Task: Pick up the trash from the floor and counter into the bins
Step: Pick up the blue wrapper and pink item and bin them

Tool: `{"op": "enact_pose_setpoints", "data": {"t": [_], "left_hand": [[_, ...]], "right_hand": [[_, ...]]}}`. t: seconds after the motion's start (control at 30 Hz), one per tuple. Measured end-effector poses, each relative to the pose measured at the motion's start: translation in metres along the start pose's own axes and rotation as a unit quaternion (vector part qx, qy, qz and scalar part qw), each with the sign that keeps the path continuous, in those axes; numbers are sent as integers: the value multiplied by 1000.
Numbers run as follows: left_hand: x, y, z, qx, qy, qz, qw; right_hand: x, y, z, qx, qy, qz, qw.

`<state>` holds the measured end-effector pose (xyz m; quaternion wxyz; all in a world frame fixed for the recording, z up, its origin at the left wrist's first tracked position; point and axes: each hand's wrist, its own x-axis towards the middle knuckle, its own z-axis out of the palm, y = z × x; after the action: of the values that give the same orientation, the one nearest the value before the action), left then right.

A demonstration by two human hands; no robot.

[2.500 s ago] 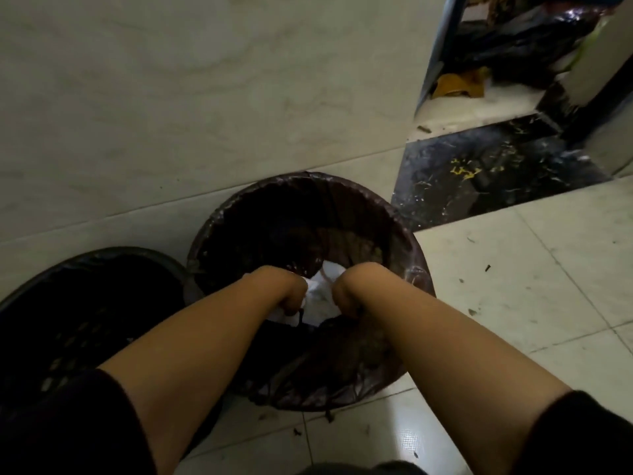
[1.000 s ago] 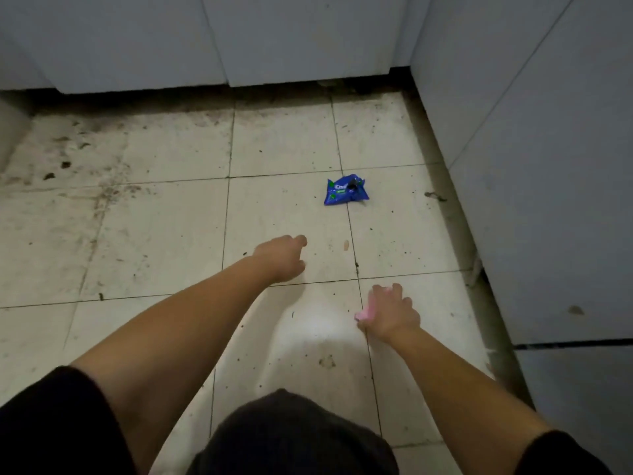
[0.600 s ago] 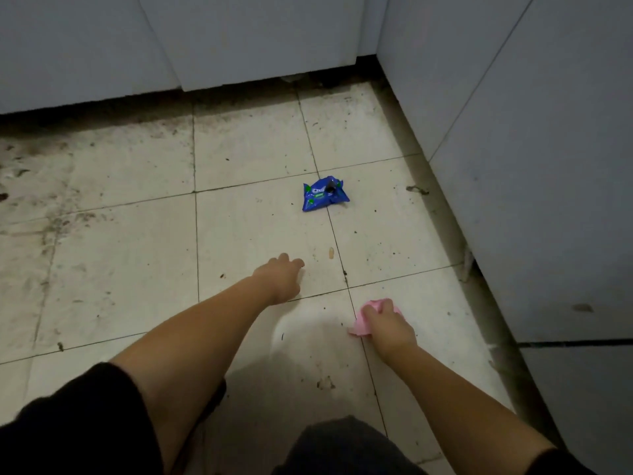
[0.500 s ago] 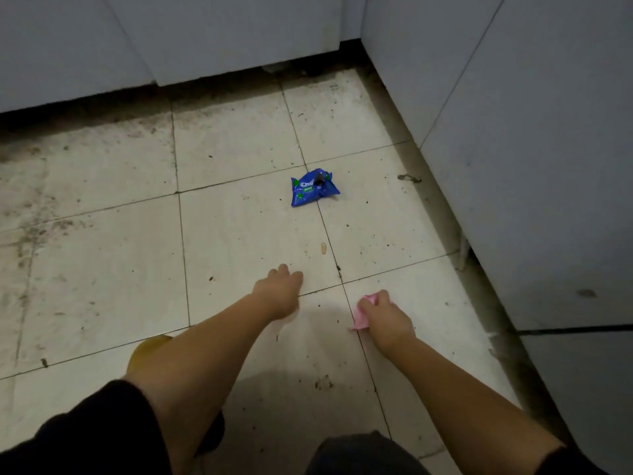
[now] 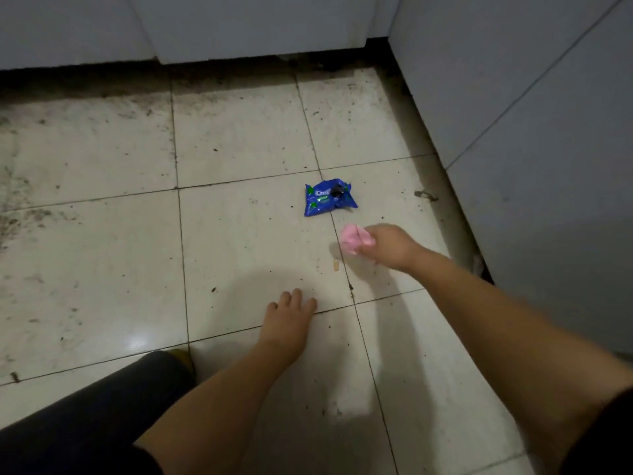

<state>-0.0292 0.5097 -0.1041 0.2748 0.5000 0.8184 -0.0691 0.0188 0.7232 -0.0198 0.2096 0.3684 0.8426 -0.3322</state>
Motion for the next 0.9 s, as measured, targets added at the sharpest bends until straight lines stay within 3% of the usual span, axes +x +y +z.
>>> {"op": "enact_pose_setpoints", "data": {"t": [0.13, 0.37, 0.5, 0.7, 0.9], "left_hand": [[22, -16, -22, -50, -20, 19, 998], [32, -38, -27, -58, -33, 96, 993], [31, -40, -23, -47, -18, 106, 993], [24, -33, -34, -42, -61, 89, 993], [-2, -44, -62, -71, -62, -2, 996]], "right_hand": [[51, -56, -20, -105, 97, -57, 988], [111, -55, 8, -185, -43, 20, 982], [128, -38, 37, -186, 9, 44, 982], [108, -46, 22, -138, 57, 48, 988], [69, -75, -12, -171, 119, -54, 977]]}}
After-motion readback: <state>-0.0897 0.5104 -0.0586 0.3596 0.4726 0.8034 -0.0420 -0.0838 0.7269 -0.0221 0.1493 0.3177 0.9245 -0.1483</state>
